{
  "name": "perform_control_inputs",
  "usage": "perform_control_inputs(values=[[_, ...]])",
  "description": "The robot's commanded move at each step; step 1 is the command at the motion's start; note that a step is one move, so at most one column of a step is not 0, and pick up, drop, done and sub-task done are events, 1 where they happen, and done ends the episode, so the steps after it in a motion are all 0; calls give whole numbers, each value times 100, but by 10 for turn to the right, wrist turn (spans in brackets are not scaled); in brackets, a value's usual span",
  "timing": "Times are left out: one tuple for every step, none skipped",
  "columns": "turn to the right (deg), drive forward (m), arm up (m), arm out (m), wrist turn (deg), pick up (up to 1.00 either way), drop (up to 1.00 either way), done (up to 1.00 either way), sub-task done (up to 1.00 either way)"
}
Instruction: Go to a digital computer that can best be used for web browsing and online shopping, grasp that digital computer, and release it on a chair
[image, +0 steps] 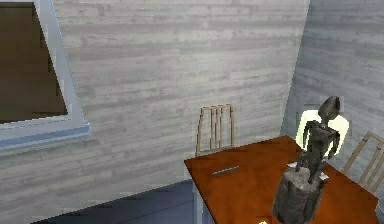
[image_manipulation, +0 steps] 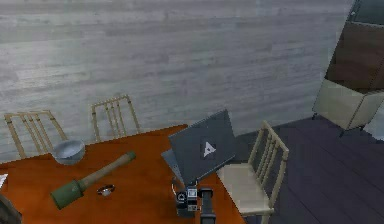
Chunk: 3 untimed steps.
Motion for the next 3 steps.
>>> perform_control_inputs(values=[[0, 0, 10, 0, 0, 0, 0, 0, 0], [0, 0, 34, 0, 0, 0, 0, 0, 0], [0, 0, 0, 0, -450, 0, 0, 0, 0]])
